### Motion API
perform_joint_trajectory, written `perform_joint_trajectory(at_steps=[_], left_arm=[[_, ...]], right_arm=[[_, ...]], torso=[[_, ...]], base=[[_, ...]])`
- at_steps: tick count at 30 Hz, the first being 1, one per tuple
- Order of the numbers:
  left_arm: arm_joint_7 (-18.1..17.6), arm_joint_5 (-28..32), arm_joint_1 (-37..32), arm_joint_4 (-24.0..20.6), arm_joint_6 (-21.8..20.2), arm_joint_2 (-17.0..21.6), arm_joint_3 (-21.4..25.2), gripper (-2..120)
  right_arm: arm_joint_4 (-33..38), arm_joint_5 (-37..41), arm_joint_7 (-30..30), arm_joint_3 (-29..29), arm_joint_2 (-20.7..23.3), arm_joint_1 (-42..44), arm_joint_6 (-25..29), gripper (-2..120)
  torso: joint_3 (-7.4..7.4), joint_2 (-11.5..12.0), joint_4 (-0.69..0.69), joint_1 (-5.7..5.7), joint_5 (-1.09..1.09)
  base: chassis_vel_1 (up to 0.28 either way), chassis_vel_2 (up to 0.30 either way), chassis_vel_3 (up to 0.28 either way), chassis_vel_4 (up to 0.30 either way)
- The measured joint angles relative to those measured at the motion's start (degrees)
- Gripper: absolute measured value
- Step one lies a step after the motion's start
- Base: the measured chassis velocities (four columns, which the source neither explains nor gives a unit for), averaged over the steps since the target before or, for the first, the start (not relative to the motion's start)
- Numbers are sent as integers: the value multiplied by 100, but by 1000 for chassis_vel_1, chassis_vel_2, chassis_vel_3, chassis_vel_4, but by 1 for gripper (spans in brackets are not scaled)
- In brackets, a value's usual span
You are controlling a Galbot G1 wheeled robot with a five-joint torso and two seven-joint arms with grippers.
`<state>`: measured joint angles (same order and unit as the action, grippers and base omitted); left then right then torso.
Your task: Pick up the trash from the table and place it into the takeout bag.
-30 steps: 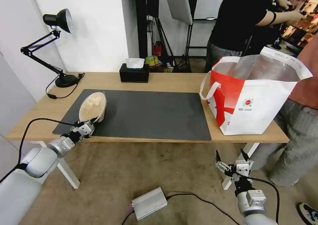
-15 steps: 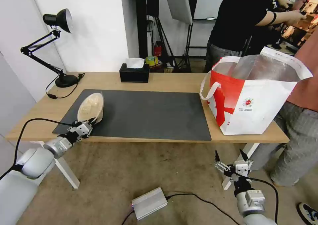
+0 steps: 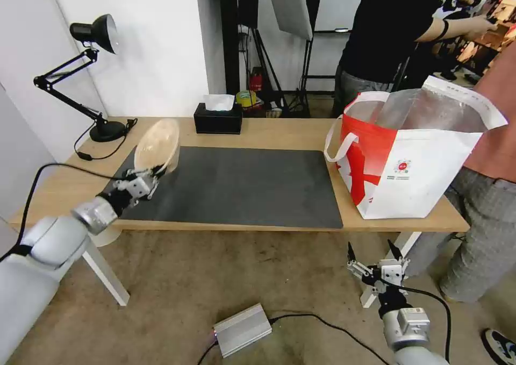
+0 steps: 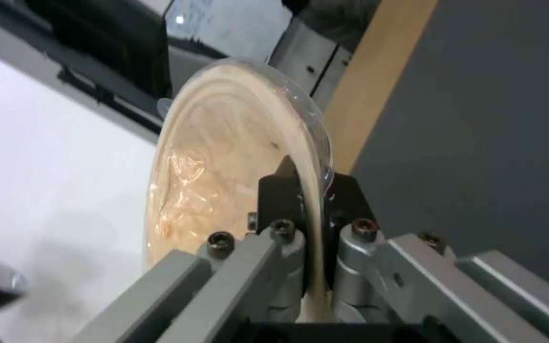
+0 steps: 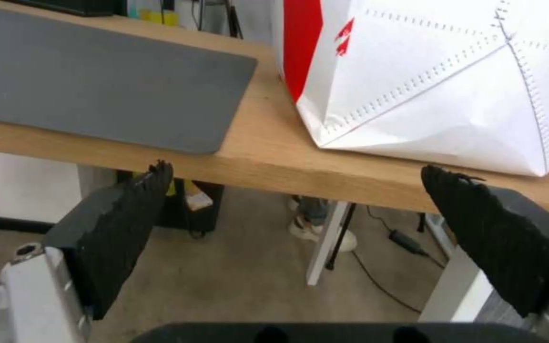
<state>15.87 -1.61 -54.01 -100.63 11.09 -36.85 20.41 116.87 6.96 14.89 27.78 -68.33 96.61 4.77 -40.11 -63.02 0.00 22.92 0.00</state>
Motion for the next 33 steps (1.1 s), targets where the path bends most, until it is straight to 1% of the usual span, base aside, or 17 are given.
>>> perform_joint_trajectory(at_steps=[3, 4, 8, 9, 10, 14, 15, 18, 19, 22, 23, 24, 25, 28, 29, 32, 33], left_arm=[[-8, 157, 588, 42, -42, 121, -494, 1], [-8, 157, 588, 42, -42, 121, -494, 1], [-10, 295, 1659, 295, -63, 146, -1407, 1], [-10, 307, 2023, 415, -65, 115, -1738, 1], [-10, 307, 2023, 415, -65, 115, -1738, 1], [-9, 312, 3089, 813, -68, -168, -2698, 1], [-9, 312, 3089, 813, -68, -168, -2698, 1], [-3, 309, 3762, 1124, -68, -450, -3307, 1], [-3, 309, 3762, 1124, -68, -450, -3307, 1], [33, 296, 4196, 1394, -61, -705, -3742, 1], [52, 288, 4404, 1541, -50, -851, -3951, 1], [52, 288, 4404, 1541, -50, -851, -3951, 1], [65, 282, 4558, 1667, -35, -983, -4109, 1], [96, 215, 5152, 2165, 52, -1561, -4629, 1], [96, 215, 5152, 2165, 52, -1561, -4629, 1], [160, 117, 5527, 2504, 85, -2091, -4857, 1], [170, 97, 5598, 2566, 85, -2215, -4899, 1]], right_arm=[[19, -23, 0, -21, -4, 1, -5, 100], [19, -23, 0, -21, -4, 1, -5, 100], [23, -54, 0, -58, -5, -3, -16, 100], [28, -68, 0, -77, -5, -1, -20, 100], [28, -68, 0, -77, -5, -1, -20, 100], [38, -141, 0, -158, -11, 9, -33, 100], [38, -141, 0, -158, -11, 9, -33, 100], [41, -189, 0, -199, -35, 17, -40, 100], [41, -189, 0, -199, -35, 17, -40, 100], [41, -215, -1, -217, -50, 31, -42, 100], [41, -225, -1, -220, -58, 35, -42, 100], [41, -225, -1, -220, -58, 35, -42, 100], [40, -232, -1, -219, -66, 37, -43, 100], [40, -260, -1, -188, -117, 77, -43, 100], [40, -260, -1, -188, -117, 77, -43, 100], [55, -297, -1, -179, -148, 101, -43, 100], [56, -305, -2, -178, -154, 108, -43, 100]], torso=[[0, 0, 1, 0, 1], [0, 0, 1, 0, 1], [0, 0, 0, 0, 0], [0, 0, 1, 1, -1], [0, 0, 1, 1, -1], [0, 0, 0, 1, 0], [0, 0, 0, 1, 0], [-1, 0, -1, 0, -2], [-1, 0, -1, 0, -2], [0, 0, 0, 1, 0], [-1, 0, 1, 1, -1], [-1, 0, 1, 1, -1], [0, 0, 1, 0, -1], [0, 0, 0, 1, -1], [0, 0, 0, 1, -1], [0, 0, -2, 1, -3], [0, 0, -2, 1, -3]], base=[[0, 0, 0, 0], [0, 0, 0, 0], [0, 0, 0, 0], [0, 0, 0, 0], [0, 0, 0, 0], [0, 0, 0, 0], [0, 0, 0, 0], [0, 0, 0, 0], [0, 0, 0, 0], [0, 0, 0, 0], [0, 0, 0, 0], [0, 0, 0, 0], [0, 0, 0, 0], [0, 0, 0, 0], [0, 0, 0, 0], [0, 0, 0, 0], [0, 0, 0, 0]])
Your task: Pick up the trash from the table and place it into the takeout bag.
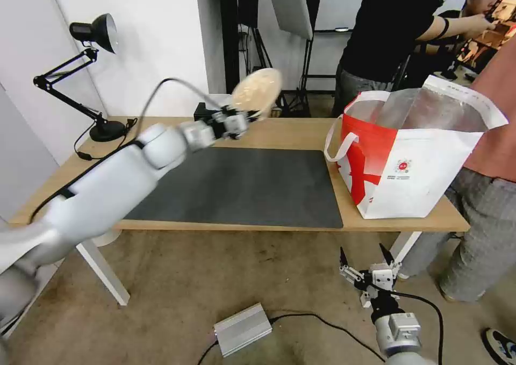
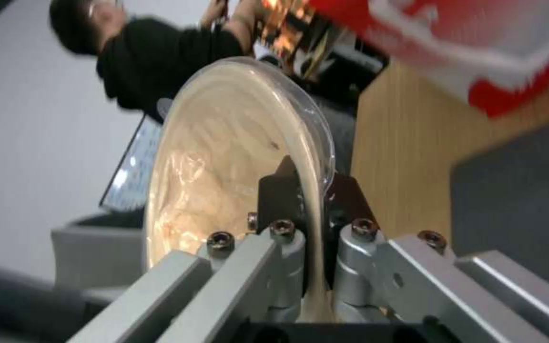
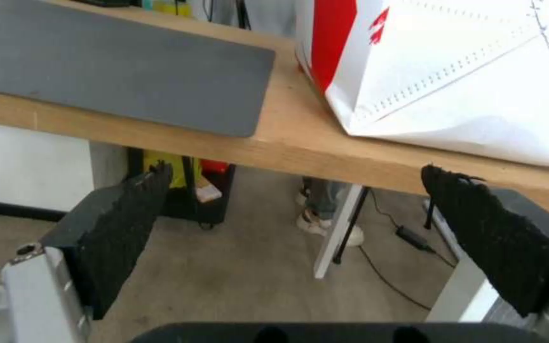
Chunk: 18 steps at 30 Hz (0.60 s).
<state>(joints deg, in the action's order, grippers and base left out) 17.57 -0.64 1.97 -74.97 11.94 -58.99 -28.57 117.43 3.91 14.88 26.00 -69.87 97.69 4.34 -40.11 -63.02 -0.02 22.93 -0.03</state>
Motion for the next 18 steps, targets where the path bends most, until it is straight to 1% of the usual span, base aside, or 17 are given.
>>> perform_joint_trajectory(at_steps=[1, 2, 5, 6, 10, 11, 14, 15, 16, 18], left_arm=[[0, 0, 0, 0, 0, 0, 0, 1], [16, -44, 119, 99, 0, -209, -83, 1], [38, -127, 290, 243, -14, -471, -193, 1], [38, -127, 290, 243, -14, -471, -193, 1], [94, -239, 414, 418, -71, -779, -257, 1], [94, -239, 414, 418, -71, -779, -257, 1], [140, -342, 450, 499, -130, -1014, -287, 1], [166, -415, 472, 563, -145, -1149, -305, 1], [166, -415, 472, 563, -145, -1149, -305, 1], [203, -500, 486, 632, -146, -1274, -305, 1]], right_arm=[[0, 0, 0, 0, 0, 0, 0, 100], [2, -16, 0, 6, -7, 14, 0, 100], [2, -36, -1, 15, -9, 32, 0, 100], [2, -36, -1, 15, -9, 32, 0, 100], [-26, -59, -2, 17, -28, 30, -5, 100], [-26, -59, -2, 17, -28, 30, -5, 100], [-44, -78, -2, 24, -39, 34, -6, 100], [-48, -84, -2, 39, -42, 47, -6, 100], [-48, -84, -2, 39, -42, 47, -6, 100], [-48, -89, -2, 55, -46, 56, -7, 100]], torso=[[0, 0, 0, 0, 0], [0, 0, 0, 0, 1], [0, 0, 2, 0, 1], [0, 0, 2, 0, 1], [0, 0, 3, -1, 2], [0, 0, 3, -1, 2], [0, -1, 1, -1, 2], [0, -1, 2, -1, 2], [0, -1, 2, -1, 2], [0, -1, 1, -1, 2]], base=[[0, 0, 0, 0], [0, 0, 0, 0], [0, 0, 0, 0], [0, 0, 0, 0], [0, 0, 0, 0], [0, 0, 0, 0], [0, 0, 0, 0], [0, 0, 0, 0], [0, 0, 0, 0], [0, 0, 0, 0]])
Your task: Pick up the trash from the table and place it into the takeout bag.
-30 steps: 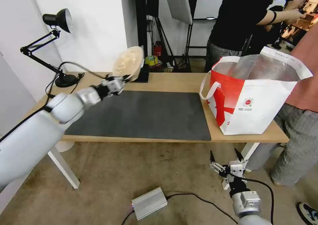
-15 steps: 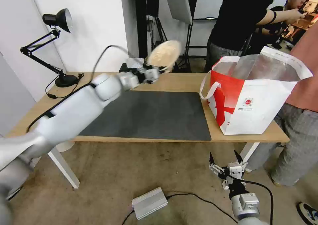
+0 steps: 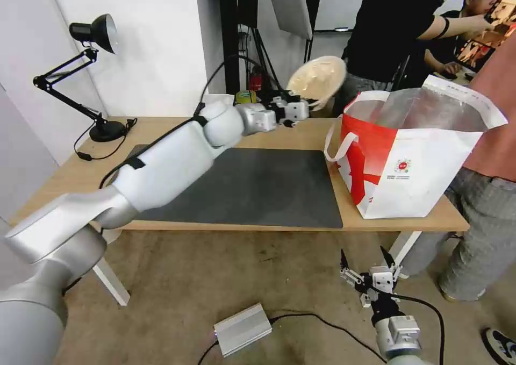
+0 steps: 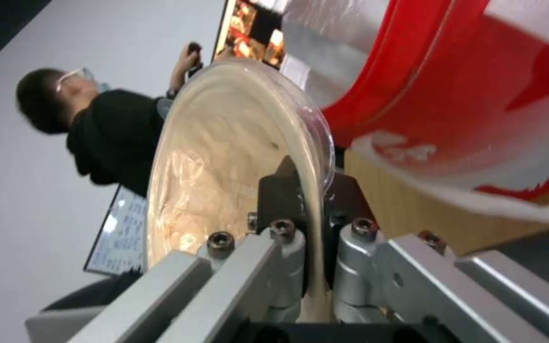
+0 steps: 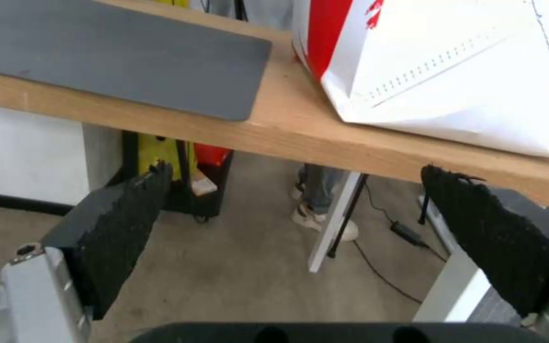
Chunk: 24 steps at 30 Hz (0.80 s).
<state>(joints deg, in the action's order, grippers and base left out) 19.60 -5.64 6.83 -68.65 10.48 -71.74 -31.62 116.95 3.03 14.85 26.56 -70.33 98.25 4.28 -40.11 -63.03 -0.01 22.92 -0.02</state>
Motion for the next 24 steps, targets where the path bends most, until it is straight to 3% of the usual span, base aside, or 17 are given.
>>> perform_joint_trajectory(at_steps=[12, 24], left_arm=[[202, -662, 239, 667, 136, -982, 94, 1], [236, -897, 402, 1118, 218, -1590, 54, 1]], right_arm=[[-21, -10, 0, 87, -65, 39, 8, 100], [-7, -10, 1, 137, -70, 72, 21, 100]], torso=[[0, 0, 0, 0, 0], [0, 0, 0, 0, 1]], base=[[0, 0, 0, 0], [0, 0, 0, 0]])
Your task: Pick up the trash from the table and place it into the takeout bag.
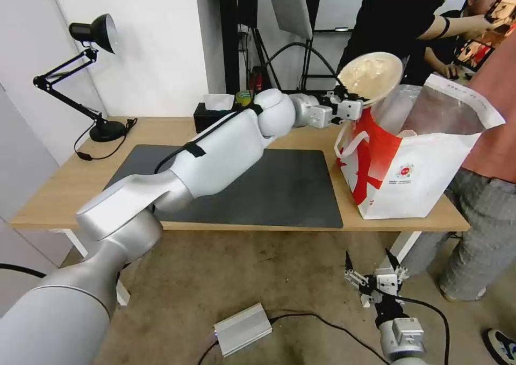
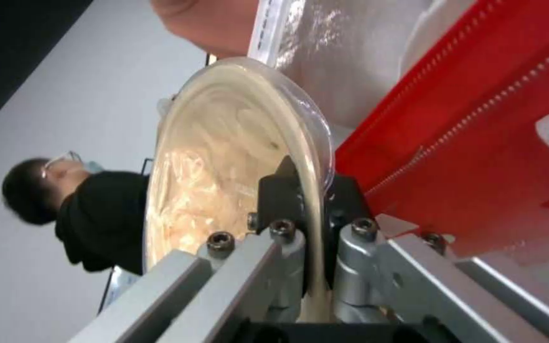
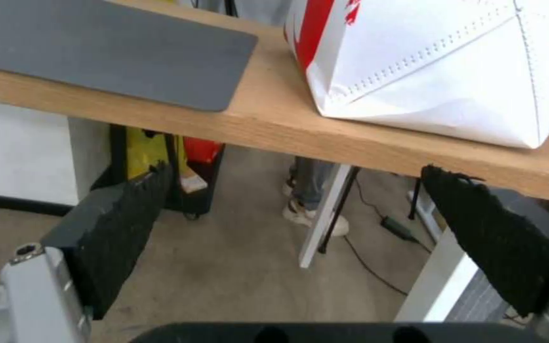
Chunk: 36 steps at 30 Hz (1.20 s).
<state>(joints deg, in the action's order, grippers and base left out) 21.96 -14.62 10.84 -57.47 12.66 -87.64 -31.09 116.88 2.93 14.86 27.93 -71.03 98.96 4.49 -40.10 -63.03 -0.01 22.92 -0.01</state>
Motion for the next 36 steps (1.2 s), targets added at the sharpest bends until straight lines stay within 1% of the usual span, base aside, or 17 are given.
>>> perform_joint_trajectory(at_steps=[3, 8, 11, 21, 24, 36], left_arm=[[4, -68, 80, 219, 112, -166, 5, 1], [5, -146, 158, 436, 214, -347, 9, 1], [6, -214, 200, 476, 244, -383, 3, 1], [22, -306, 431, 350, 252, -380, -51, 1], [64, -306, 654, 182, 253, -375, -57, 1], [26, -356, 678, 134, 205, -377, -152, 1]], right_arm=[[15, 0, 0, 16, 4, 16, 1, 100], [33, -18, 0, 26, 13, 51, 1, 100], [33, -32, 1, 24, 14, 61, 1, 100], [13, -147, 1, -13, -57, 103, 1, 100], [13, -215, 2, -50, -117, 106, 1, 100], [-11, -231, 3, -82, -131, 113, 25, 100]], torso=[[0, 0, 1, 0, 0], [0, 0, 0, 0, 0], [0, 0, 0, 0, 0], [-1, 0, 1, 0, 1], [0, 0, 1, 0, 1], [0, 0, 0, 0, 1]], base=[[0, 0, 0, 0], [0, 0, 0, 0], [0, 0, 0, 0], [0, 0, 0, 0], [0, 0, 0, 0], [0, 0, 0, 0]])
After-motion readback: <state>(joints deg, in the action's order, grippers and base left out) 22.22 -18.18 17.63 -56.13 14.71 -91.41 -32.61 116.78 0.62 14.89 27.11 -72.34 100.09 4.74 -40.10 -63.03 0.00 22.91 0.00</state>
